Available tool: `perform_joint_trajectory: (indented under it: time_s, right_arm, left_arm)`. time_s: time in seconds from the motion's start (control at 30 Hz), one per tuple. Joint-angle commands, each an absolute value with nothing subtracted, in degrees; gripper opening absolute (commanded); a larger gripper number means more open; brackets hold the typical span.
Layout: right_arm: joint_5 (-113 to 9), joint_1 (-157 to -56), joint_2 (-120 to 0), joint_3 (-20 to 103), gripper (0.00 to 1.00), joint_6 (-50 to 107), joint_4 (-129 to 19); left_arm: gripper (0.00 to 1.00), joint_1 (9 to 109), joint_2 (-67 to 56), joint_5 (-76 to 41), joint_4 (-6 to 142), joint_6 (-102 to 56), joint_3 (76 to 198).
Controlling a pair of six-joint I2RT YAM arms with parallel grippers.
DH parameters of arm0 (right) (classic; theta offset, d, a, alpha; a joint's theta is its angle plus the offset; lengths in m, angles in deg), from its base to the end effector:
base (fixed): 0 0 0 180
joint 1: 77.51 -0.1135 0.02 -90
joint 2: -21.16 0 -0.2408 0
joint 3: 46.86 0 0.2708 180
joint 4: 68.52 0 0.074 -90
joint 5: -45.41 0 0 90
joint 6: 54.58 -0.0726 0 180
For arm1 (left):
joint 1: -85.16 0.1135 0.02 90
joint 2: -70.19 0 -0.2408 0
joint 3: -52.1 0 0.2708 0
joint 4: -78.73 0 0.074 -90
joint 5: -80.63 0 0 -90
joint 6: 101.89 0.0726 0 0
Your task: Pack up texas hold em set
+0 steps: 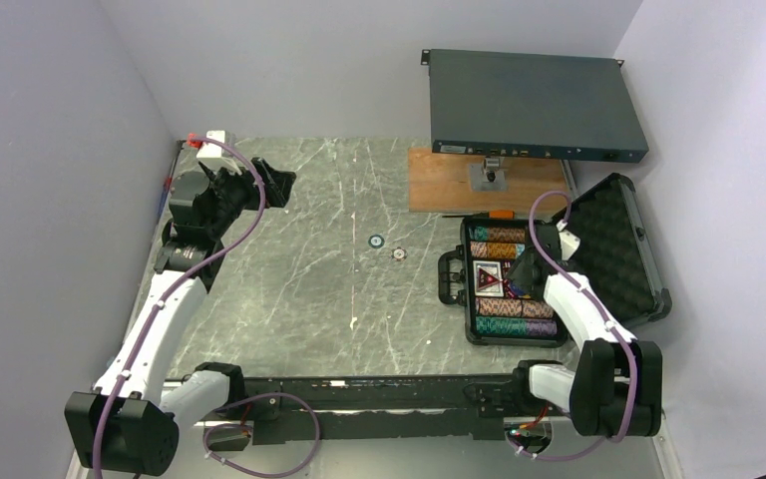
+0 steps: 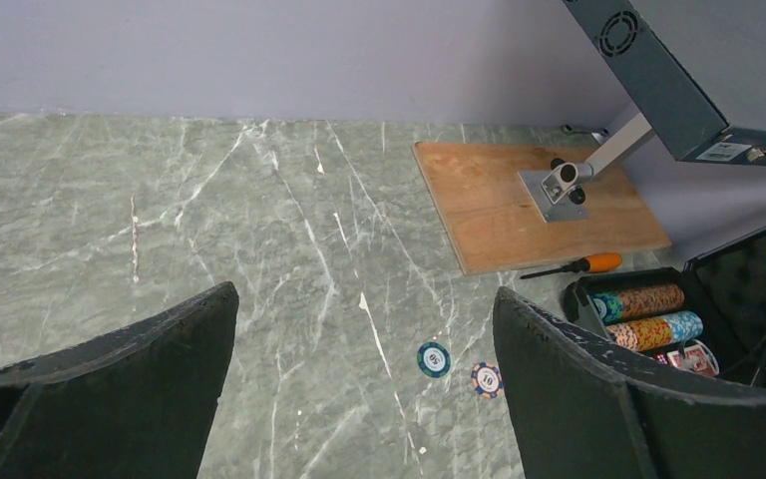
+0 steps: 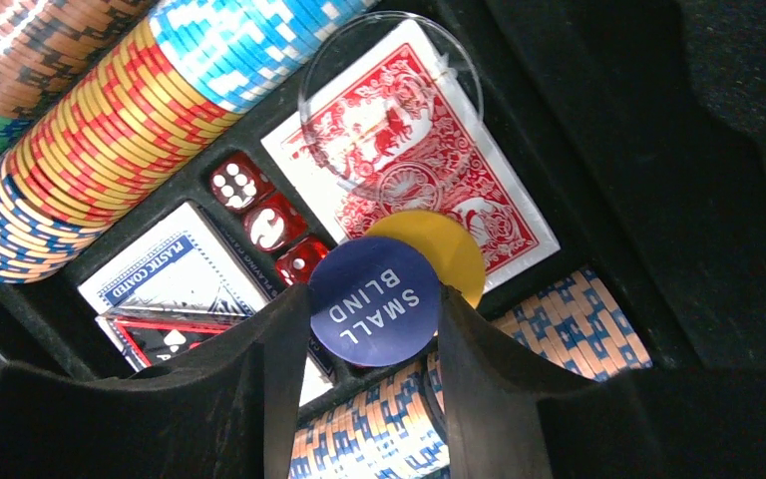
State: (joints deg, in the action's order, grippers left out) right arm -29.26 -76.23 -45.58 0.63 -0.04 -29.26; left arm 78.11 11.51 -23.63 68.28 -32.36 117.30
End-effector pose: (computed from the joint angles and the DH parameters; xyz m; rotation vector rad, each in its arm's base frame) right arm 0.2553 -0.0249 0.1226 0.8915 2.3789 -0.1162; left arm 0.3034 -0.0555 0.3401 -0.0014 1.6681 -0.5693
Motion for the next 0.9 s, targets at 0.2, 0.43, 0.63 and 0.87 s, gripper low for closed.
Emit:
perform_joint_trajectory:
  time_s: [0.2,0.43,0.63,0.87]
  right_arm:
    - [-24.05,-75.37,-45.04,0.77,0.28,-3.32,-26.16]
    - [-22.82,-75.26,-44.69,1.17,0.30,-2.99,-26.01]
    - [-23.16,-75.23,-44.87,1.34,0.44,-2.12,-26.55]
    - [-26.22,-75.23,-41.73,-0.41,0.80,-0.55,-28.87]
  left_arm:
    - [0.99,78.31,12.34,-24.58,71.00,-32.62,118.73]
    - [0.99,78.31,12.35,-24.84,70.97,-32.76,118.78]
    - [0.99,78.31,12.44,-24.74,70.86,-32.63,118.70]
    - [0.99,78.31,12.35,-24.76,70.88,-32.63,118.75]
